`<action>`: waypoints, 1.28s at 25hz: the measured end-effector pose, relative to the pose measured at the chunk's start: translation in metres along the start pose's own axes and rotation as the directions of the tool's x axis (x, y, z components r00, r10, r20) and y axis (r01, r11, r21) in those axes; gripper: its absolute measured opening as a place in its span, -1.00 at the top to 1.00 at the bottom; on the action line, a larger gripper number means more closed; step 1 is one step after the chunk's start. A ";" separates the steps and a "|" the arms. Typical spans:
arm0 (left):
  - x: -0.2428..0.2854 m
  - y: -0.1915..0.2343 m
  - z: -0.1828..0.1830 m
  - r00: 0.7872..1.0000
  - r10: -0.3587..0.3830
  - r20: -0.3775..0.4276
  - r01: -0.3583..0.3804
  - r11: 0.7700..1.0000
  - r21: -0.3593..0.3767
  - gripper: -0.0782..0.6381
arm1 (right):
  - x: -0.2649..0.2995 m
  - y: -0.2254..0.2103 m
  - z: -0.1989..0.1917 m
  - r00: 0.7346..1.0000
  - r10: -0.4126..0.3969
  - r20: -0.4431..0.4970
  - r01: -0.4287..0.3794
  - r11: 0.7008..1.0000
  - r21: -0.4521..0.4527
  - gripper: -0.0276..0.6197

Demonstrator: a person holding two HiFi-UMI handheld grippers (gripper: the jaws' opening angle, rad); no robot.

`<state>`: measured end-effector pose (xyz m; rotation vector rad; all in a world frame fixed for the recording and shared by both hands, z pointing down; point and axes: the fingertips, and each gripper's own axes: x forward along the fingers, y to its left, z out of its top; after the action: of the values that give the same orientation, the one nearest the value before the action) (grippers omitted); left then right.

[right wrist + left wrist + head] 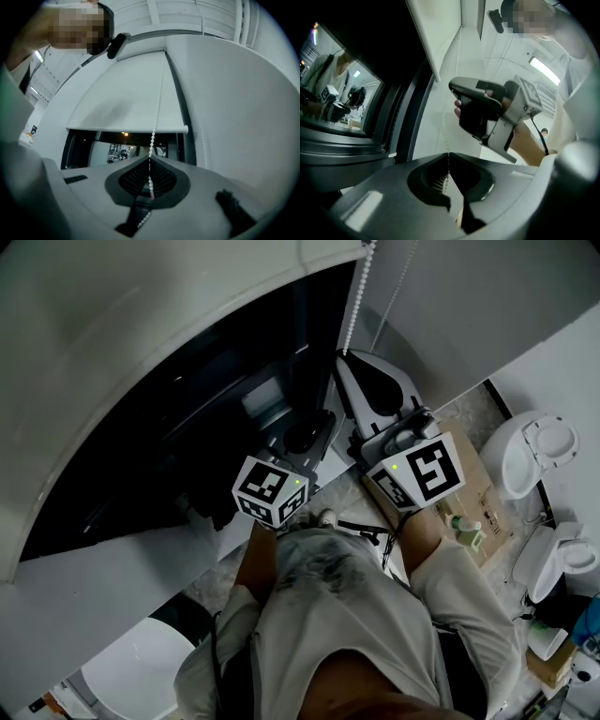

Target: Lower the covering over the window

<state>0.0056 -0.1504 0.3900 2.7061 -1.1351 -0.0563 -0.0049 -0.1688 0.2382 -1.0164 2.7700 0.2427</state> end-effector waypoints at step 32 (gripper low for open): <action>-0.001 0.010 0.117 0.976 -0.028 0.215 0.017 0.998 0.056 0.47 | -0.019 0.026 -0.124 0.966 0.014 -0.257 0.016 0.993 0.115 0.86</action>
<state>-0.0157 -0.1772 0.2778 2.8153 -1.1783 -0.3356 -0.0213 -0.1636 0.3654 -1.0899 2.9702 -0.0562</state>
